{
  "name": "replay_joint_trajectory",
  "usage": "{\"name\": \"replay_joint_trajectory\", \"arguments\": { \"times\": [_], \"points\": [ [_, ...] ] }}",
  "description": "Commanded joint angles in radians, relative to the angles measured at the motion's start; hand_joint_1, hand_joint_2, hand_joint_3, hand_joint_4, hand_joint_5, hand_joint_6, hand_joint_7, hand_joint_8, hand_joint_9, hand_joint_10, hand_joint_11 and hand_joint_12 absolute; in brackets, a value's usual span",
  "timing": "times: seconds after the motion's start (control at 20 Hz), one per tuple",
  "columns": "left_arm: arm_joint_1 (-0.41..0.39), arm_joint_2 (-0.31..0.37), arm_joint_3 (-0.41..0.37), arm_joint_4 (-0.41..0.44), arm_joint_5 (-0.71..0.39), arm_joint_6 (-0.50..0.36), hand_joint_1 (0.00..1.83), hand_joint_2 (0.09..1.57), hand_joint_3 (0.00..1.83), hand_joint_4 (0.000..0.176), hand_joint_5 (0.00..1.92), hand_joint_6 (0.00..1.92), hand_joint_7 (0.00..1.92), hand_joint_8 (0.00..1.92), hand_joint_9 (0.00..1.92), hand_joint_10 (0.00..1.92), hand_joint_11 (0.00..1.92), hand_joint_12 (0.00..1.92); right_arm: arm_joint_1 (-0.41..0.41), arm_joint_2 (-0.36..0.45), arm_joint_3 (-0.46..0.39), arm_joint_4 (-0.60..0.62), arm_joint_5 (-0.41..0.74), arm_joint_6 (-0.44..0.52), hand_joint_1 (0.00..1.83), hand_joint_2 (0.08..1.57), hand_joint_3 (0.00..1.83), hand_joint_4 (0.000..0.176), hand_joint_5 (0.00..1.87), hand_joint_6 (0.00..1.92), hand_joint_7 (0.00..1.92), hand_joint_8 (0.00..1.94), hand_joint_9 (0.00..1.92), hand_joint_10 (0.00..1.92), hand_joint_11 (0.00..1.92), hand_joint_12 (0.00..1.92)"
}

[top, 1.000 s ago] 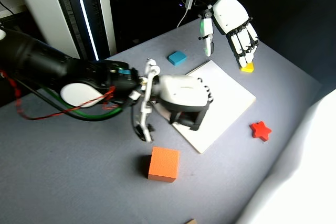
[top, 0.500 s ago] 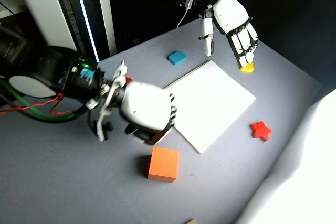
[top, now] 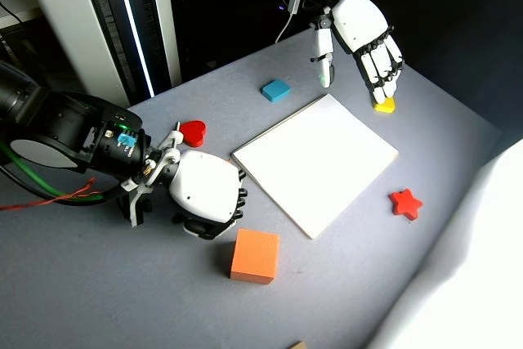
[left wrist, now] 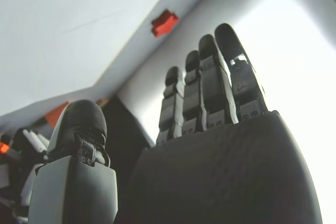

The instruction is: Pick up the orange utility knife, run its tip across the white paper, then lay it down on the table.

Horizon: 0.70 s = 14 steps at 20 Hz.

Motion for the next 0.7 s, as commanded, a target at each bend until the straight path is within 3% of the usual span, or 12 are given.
{"name": "replay_joint_trajectory", "arguments": {
  "times": [0.0, 0.05, 0.1, 0.15, 0.2, 0.25, 0.3, 0.35, 0.5, 0.55, 0.6, 0.65],
  "points": [
    [-0.004, 0.005, 0.004, 0.056, -0.080, 0.002, 0.19, 1.28, 0.00, 0.064, 0.11, 0.00, 0.15, 0.00, 0.25, 0.00, 0.00, 1.03, 0.000, 0.001, -0.001, -0.002, 0.101, -0.005, 1.20, 0.98, 0.72, 0.000, 0.68, 1.75, 0.83, 1.94, 1.07, 1.92, 0.96, 1.92],
    [-0.004, 0.005, 0.004, 0.056, -0.080, 0.002, 0.19, 1.28, 0.00, 0.064, 0.11, 0.00, 0.15, 0.00, 0.25, 0.00, 0.00, 1.03, -0.002, 0.002, -0.001, -0.002, 0.101, -0.006, 1.20, 0.98, 0.72, 0.000, 0.68, 1.75, 0.83, 1.94, 1.07, 1.92, 0.96, 1.92],
    [-0.004, 0.005, 0.004, 0.056, -0.080, 0.002, 0.17, 1.29, 0.00, 0.064, 0.10, 0.00, 0.14, 0.00, 0.25, 0.00, 0.00, 1.03, -0.005, 0.003, -0.001, -0.002, 0.098, -0.008, 1.15, 0.97, 0.78, 0.000, 0.61, 1.69, 0.75, 1.88, 0.91, 1.92, 0.79, 1.92],
    [-0.004, 0.005, 0.003, 0.056, -0.080, 0.002, 0.16, 1.29, 0.00, 0.064, 0.10, 0.00, 0.15, 0.00, 0.27, 0.01, 0.00, 1.07, -0.005, 0.005, -0.001, -0.002, 0.096, -0.008, 1.06, 1.25, 0.25, 0.003, 0.51, 1.69, 0.62, 1.72, 0.48, 1.92, 0.48, 1.92],
    [-0.004, 0.005, 0.003, 0.056, -0.080, 0.002, 0.17, 1.29, 0.00, 0.064, 0.11, 0.00, 0.16, 0.00, 0.28, 0.01, 0.00, 1.09, -0.004, 0.007, -0.001, -0.002, 0.096, -0.008, 1.04, 1.34, 0.09, 0.022, 0.49, 1.72, 0.57, 1.70, 0.36, 1.92, 0.40, 1.92],
    [-0.004, 0.005, 0.003, 0.056, -0.080, 0.002, 0.18, 1.28, 0.00, 0.062, 0.11, 0.00, 0.15, 0.00, 0.28, 0.01, 0.00, 1.08, -0.001, 0.011, -0.001, -0.002, 0.094, -0.010, 0.94, 1.34, 0.04, 0.000, 0.55, 1.65, 0.34, 1.65, 0.27, 1.92, 0.36, 1.92],
    [-0.004, 0.005, 0.003, 0.056, -0.080, 0.002, 0.17, 1.29, 0.00, 0.059, 0.10, 0.00, 0.16, 0.00, 0.27, 0.01, 0.00, 1.07, 0.004, 0.015, -0.002, -0.002, 0.090, -0.013, 1.02, 1.22, 0.00, 0.000, 0.24, 1.50, 0.23, 1.50, 0.16, 1.85, 0.26, 1.92],
    [-0.005, 0.005, 0.003, 0.056, -0.080, 0.002, 0.18, 1.29, 0.00, 0.061, 0.10, 0.00, 0.16, 0.00, 0.27, 0.01, 0.00, 1.07, 0.008, 0.021, -0.004, -0.003, 0.085, -0.014, 1.02, 1.19, 0.00, 0.000, 0.12, 1.42, 0.18, 1.41, 0.12, 1.81, 0.21, 1.92],
    [-0.006, 0.005, 0.003, 0.056, -0.082, 0.002, 0.13, 1.29, 0.00, 0.062, 0.08, 0.00, 0.16, 0.00, 0.29, 0.01, 0.00, 1.07, 0.017, 0.047, -0.023, -0.003, 0.065, -0.014, 0.92, 1.18, 0.00, 0.000, 0.13, 0.89, 0.23, 0.82, 0.14, 1.41, 0.08, 1.87],
    [-0.006, 0.005, 0.003, 0.056, -0.083, 0.002, 0.13, 1.29, 0.00, 0.062, 0.08, 0.00, 0.16, 0.00, 0.29, 0.01, 0.00, 1.07, 0.021, 0.059, -0.035, -0.003, 0.060, -0.012, 0.92, 1.18, 0.00, 0.000, 0.13, 0.89, 0.23, 0.82, 0.14, 1.41, 0.08, 1.87],
    [-0.006, 0.005, 0.003, 0.056, -0.083, 0.002, 0.15, 1.29, 0.00, 0.056, 0.10, 0.01, 0.17, 0.00, 0.30, 0.01, 0.00, 1.08, 0.027, 0.075, -0.050, -0.003, 0.052, -0.011, 0.83, 1.14, 0.00, 0.000, 0.21, 0.39, 0.29, 0.28, 0.13, 0.96, 0.00, 1.59],
    [-0.006, 0.005, 0.003, 0.056, -0.083, 0.002, 0.15, 1.29, 0.00, 0.057, 0.10, 0.01, 0.17, 0.00, 0.30, 0.01, 0.00, 1.08, 0.033, 0.090, -0.066, -0.003, 0.044, -0.006, 0.82, 1.12, 0.00, 0.000, 0.23, 0.24, 0.32, 0.14, 0.18, 0.77, 0.00, 1.47]
  ]
}}
